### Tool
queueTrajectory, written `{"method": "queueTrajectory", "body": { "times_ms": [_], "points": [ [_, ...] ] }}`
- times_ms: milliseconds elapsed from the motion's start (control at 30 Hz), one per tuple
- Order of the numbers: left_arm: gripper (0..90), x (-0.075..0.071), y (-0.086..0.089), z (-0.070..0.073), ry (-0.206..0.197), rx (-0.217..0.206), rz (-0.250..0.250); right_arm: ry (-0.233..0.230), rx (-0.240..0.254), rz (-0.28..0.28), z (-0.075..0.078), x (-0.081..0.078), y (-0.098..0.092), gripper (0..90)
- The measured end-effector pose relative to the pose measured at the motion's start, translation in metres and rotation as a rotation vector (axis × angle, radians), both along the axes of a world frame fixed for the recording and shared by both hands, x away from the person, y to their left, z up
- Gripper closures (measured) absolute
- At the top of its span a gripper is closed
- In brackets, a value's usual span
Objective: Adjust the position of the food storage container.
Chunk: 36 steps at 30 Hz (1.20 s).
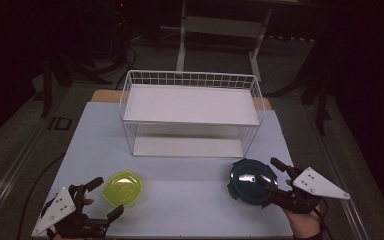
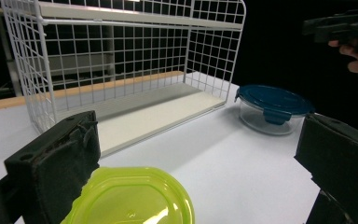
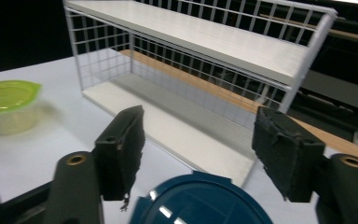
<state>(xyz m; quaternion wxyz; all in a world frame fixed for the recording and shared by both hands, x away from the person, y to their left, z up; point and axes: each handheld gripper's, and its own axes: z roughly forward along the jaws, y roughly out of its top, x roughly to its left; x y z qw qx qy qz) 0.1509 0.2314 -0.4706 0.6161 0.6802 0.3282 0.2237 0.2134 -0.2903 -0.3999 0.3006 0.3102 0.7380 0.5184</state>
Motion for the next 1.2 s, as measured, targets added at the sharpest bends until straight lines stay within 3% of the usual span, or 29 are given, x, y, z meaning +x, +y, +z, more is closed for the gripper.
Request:
{"method": "queueTrajectory", "body": {
  "times_ms": [167, 200, 333, 400, 533, 767, 833, 1067, 1200],
  "points": [
    [0.0, 0.001, -0.001, -0.001, 0.011, 0.016, 0.005, 0.026, 0.018, -0.024, -0.004, 0.013, -0.010, 42.4],
    [0.0, 0.001, -0.001, -0.001, 0.012, 0.017, 0.005, 0.029, 0.010, -0.060, -0.009, 0.020, -0.017, 47.4],
    [0.0, 0.002, -0.001, -0.001, 0.013, 0.018, 0.005, 0.048, 0.008, -0.085, -0.016, 0.029, -0.025, 53.6],
    [0.0, 0.001, -0.001, -0.001, 0.013, 0.015, 0.002, 0.088, 0.001, -0.112, -0.026, 0.038, -0.034, 60.6],
    [0.0, 0.001, -0.001, -0.001, 0.011, 0.015, -0.001, 0.111, -0.002, -0.133, -0.035, 0.047, -0.042, 66.4],
    [0.0, 0.001, -0.001, -0.001, 0.012, 0.014, -0.002, 0.176, -0.032, -0.172, -0.054, 0.062, -0.055, 78.0],
    [0.0, 0.002, -0.001, -0.001, 0.013, 0.016, -0.002, 0.206, -0.063, -0.190, -0.064, 0.070, -0.059, 84.9],
    [0.0, 0.002, -0.001, -0.002, 0.016, 0.018, -0.007, 0.262, -0.071, -0.229, -0.080, 0.080, -0.065, 89.7],
    [0.0, 0.002, 0.000, -0.002, 0.019, 0.014, -0.007, 0.296, -0.102, -0.233, -0.091, 0.082, -0.066, 89.9]
  ]
}}
